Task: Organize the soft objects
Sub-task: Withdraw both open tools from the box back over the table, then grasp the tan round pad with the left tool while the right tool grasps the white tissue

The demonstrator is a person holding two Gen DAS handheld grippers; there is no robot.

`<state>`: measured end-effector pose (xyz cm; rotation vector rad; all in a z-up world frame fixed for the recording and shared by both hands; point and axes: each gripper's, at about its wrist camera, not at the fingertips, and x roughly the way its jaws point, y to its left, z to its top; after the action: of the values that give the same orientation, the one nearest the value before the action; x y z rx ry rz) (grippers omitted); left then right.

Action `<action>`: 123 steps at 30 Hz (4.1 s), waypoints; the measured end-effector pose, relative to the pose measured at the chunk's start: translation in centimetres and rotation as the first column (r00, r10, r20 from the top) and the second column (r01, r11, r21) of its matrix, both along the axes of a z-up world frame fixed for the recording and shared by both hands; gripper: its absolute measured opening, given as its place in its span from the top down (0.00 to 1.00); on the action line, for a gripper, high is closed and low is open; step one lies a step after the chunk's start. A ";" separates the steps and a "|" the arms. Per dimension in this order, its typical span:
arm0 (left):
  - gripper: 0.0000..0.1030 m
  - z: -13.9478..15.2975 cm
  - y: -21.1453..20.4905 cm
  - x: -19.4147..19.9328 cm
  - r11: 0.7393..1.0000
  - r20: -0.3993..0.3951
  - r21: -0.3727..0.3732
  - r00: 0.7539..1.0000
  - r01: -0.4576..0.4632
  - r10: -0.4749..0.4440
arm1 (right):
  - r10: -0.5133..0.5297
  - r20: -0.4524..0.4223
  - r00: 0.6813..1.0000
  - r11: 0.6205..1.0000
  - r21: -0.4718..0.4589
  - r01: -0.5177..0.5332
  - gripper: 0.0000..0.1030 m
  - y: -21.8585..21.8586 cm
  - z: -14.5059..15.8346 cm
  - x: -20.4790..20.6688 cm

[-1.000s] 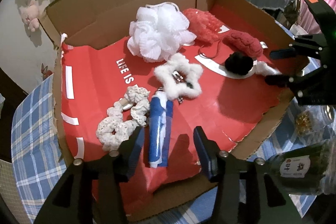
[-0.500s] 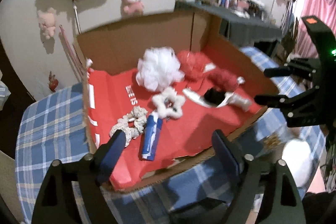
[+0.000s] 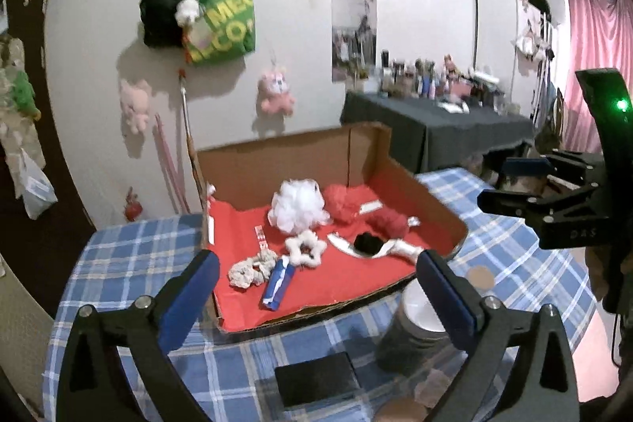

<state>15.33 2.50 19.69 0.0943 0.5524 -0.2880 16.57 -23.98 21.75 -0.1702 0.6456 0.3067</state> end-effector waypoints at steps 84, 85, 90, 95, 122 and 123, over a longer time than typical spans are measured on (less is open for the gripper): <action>0.00 -17.6 -4.2 -8.1 0.991 -0.250 0.060 0.960 -0.116 0.128 | -0.193 -0.061 0.979 0.967 0.157 0.201 0.07 -3.3 -17.3 -10.7; 0.00 -17.5 -3.9 -8.0 0.990 -0.249 0.071 0.958 -0.124 0.138 | -0.172 -0.070 0.983 0.969 0.166 0.182 0.07 -3.0 -17.3 -10.6; 0.00 -17.2 -1.4 -7.6 0.983 -0.246 0.072 0.952 -0.170 0.183 | -0.037 -0.127 0.991 0.968 0.243 0.068 0.07 -1.3 -17.6 -9.7; 0.07 -16.7 -1.5 -7.3 0.993 -0.231 0.077 0.968 -0.088 0.103 | 0.064 -0.164 0.984 0.958 0.287 -0.014 0.07 0.0 -17.9 -8.7; 0.75 -16.5 -4.2 -7.4 0.992 -0.215 0.014 0.969 0.128 -0.122 | 0.172 -0.055 0.984 0.963 0.222 -0.156 0.87 2.1 -17.0 -10.8; 0.75 -16.3 -4.2 -7.6 0.991 -0.211 0.007 0.969 0.133 -0.128 | 0.168 -0.049 0.985 0.963 0.222 -0.153 0.87 2.0 -16.7 -10.9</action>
<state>7.71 -1.72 3.36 0.1213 0.7615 -0.4239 5.68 -22.02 5.06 -0.0020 0.6614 0.5389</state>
